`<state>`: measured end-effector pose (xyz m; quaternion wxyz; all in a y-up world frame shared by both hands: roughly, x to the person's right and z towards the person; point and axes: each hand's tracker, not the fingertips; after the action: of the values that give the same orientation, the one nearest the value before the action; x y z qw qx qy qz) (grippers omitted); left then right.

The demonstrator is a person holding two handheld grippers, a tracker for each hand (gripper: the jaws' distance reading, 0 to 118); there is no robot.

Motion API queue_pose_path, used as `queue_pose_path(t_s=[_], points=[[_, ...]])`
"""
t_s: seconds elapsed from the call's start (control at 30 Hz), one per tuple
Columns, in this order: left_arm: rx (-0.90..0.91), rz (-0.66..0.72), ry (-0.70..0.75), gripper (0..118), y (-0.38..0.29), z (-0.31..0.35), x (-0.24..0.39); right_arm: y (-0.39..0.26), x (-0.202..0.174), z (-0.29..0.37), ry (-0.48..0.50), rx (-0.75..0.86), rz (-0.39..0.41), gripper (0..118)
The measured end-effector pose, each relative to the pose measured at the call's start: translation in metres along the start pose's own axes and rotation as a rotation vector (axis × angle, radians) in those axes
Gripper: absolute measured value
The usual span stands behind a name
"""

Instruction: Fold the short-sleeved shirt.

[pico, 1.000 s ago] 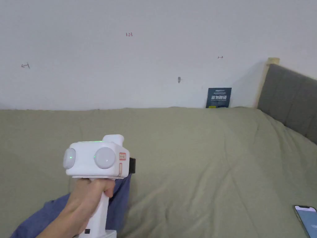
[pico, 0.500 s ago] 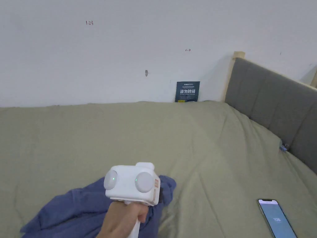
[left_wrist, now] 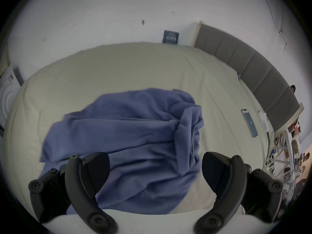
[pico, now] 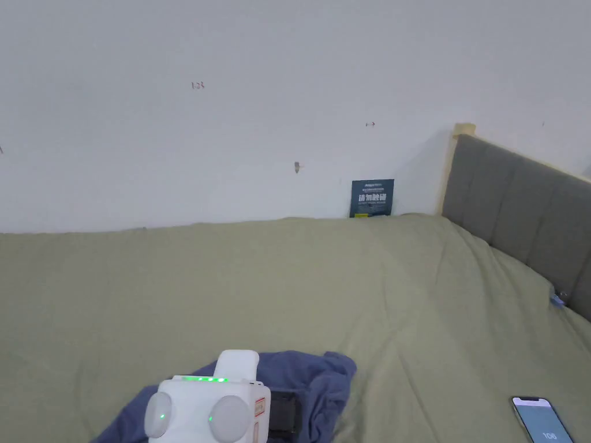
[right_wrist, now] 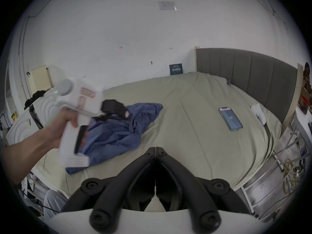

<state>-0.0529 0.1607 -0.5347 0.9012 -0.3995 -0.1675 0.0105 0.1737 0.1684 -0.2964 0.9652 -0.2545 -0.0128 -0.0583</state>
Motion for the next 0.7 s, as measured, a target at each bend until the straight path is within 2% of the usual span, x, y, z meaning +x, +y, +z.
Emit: queue_pose_path(t_s=[0.13,0.2,0.23,0.3,0.37,0.53,0.7], points=[[0.174,0.04,0.05,106,-0.027,0.114,-0.04,0.017,-0.005,0.012,0.012,0.065,0.042,0],[0.267,0.063,0.083,96,-0.048,0.168,-0.059,0.024,-0.009,0.019,0.025,0.101,0.061,0],[0.315,0.068,0.107,82,-0.062,0.197,-0.069,0.028,-0.011,0.022,0.037,0.119,0.075,0],[0.394,0.066,0.165,0,-0.083,0.236,-0.079,0.032,-0.015,0.025,0.04,0.137,0.081,0],[0.496,0.076,0.235,0,-0.107,0.269,-0.085,0.034,-0.019,0.03,0.054,0.159,0.087,0],[0.481,0.005,0.438,0,-0.151,0.313,-0.091,0.032,-0.03,0.046,0.053,0.203,0.115,0],[0.518,0.159,0.413,0,-0.172,0.325,-0.11,0.028,-0.041,0.056,0.077,0.212,0.104,0]])
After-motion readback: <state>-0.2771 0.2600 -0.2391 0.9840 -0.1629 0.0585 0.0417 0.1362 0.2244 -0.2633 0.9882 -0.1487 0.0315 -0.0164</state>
